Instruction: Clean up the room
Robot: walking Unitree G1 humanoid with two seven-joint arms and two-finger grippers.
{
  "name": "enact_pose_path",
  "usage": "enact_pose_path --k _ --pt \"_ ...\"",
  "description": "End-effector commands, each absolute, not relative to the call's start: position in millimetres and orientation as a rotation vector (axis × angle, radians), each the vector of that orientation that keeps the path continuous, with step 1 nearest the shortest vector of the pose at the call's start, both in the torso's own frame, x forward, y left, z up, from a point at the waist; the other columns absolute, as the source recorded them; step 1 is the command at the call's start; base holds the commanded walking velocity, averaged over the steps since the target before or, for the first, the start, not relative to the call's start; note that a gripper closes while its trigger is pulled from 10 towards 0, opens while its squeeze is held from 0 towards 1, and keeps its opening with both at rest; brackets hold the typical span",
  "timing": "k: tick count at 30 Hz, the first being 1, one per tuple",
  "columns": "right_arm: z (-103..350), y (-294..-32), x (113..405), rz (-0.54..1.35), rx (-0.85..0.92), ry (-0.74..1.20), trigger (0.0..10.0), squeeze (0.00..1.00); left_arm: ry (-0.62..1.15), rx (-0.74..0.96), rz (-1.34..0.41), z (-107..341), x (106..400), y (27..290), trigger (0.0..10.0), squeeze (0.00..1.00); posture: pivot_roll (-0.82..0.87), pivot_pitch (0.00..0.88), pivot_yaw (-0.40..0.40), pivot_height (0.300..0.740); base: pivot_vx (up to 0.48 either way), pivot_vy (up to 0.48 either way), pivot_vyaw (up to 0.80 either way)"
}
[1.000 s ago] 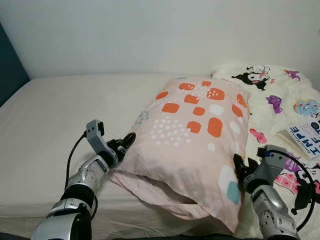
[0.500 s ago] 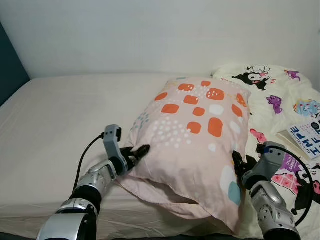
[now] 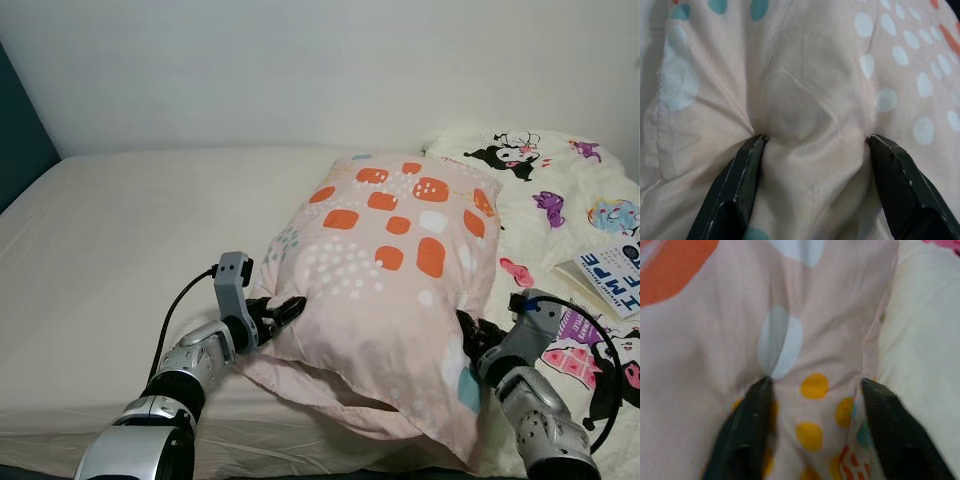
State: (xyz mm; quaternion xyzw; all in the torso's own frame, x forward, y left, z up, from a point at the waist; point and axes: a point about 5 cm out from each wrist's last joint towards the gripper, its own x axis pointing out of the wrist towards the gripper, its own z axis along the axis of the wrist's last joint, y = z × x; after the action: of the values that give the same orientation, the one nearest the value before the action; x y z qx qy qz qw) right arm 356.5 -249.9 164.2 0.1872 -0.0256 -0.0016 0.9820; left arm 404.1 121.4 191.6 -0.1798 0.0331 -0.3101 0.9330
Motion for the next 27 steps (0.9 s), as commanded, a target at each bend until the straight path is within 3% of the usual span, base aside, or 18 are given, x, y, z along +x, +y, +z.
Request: enact_pose_path --k 1,9,19,20,21,27 --pt "150.9 -237.9 350.1 0.047 0.440 -0.019 10.0 1.00 0.114 -0.462 -0.639 185.3 402.9 115.2 10.0 0.00 -0.01 0.379 0.001 0.567 0.000 0.000 0.00" --pt "147.9 -222.8 331.2 0.095 0.580 -0.090 10.0 1.00 0.075 -0.656 -0.625 200.5 407.1 118.6 10.0 0.00 0.00 0.380 0.007 0.567 0.000 0.000 0.00" --pt "137.0 -233.9 332.5 0.079 0.544 -0.028 10.0 1.00 0.155 -0.613 -0.827 188.7 396.7 93.2 10.0 0.00 0.00 0.383 0.019 0.567 0.000 0.000 0.00" --pt "136.7 -235.8 334.7 0.071 0.537 -0.021 10.0 0.58 0.161 -0.616 -0.844 187.7 395.6 91.4 10.0 0.00 0.00 0.385 0.021 0.567 0.000 0.000 0.00" --pt "137.0 -237.1 336.9 0.067 0.537 -0.017 10.0 0.00 0.165 -0.621 -0.857 186.9 394.8 90.1 10.0 0.00 0.00 0.385 0.021 0.567 0.000 0.000 0.00" --pt "138.6 -239.4 344.2 0.060 0.541 0.001 10.0 0.00 0.177 -0.633 -0.894 184.6 392.2 85.7 10.0 0.00 0.00 0.385 0.022 0.567 0.000 0.000 0.00"
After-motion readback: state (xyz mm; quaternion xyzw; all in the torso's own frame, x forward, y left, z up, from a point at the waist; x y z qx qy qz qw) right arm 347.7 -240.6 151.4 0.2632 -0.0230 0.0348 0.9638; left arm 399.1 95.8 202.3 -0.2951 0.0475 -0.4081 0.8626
